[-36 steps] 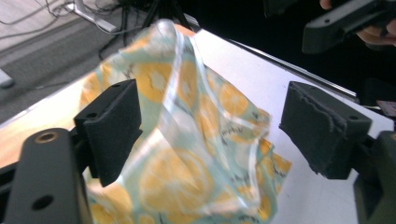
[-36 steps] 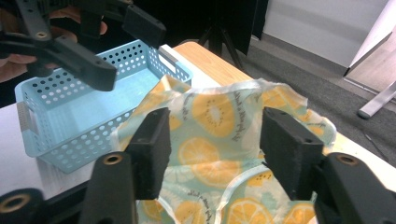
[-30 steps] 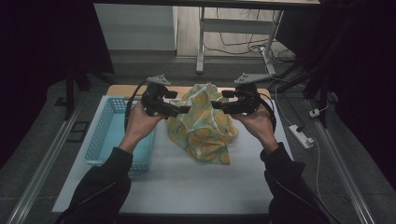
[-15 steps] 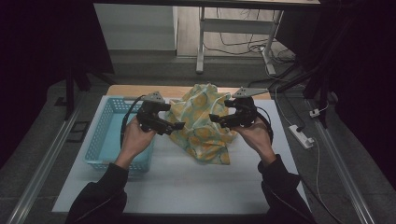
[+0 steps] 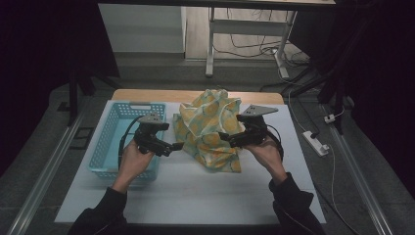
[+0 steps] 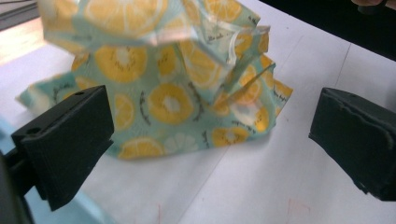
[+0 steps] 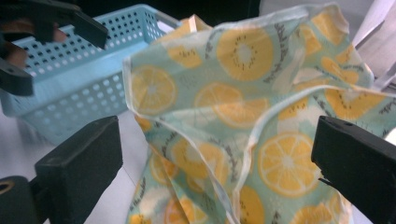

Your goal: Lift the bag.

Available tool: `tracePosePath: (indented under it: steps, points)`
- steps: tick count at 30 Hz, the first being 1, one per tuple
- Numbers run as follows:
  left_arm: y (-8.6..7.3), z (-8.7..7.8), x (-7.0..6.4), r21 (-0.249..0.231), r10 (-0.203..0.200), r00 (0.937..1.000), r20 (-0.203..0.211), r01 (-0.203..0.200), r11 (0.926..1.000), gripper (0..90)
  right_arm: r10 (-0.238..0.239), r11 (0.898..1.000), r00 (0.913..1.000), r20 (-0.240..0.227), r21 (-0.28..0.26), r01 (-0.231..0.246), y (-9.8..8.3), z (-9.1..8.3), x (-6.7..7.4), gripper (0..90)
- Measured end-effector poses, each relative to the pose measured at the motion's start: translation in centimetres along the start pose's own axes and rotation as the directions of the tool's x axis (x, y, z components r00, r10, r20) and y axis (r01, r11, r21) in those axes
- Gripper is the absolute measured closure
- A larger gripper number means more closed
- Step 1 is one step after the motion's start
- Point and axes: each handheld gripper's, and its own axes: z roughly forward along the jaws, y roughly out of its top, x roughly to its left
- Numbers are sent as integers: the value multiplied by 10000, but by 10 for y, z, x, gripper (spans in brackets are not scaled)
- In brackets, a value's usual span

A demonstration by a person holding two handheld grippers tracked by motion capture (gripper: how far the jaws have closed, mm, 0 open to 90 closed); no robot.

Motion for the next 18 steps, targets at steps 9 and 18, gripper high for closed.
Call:
tracePosePath:
  steps: [9,18]
  points:
    - [-25,-13,-6,-28,-324,9994,-148,324,9995,0,-19,9998,9997,249,207,14,-12,-7,4,3]
    - [-46,-30,-23,45,-292,9983,-501,295,9996,0,-44,9991,9994,344,421,29,-28,-16,13,0]
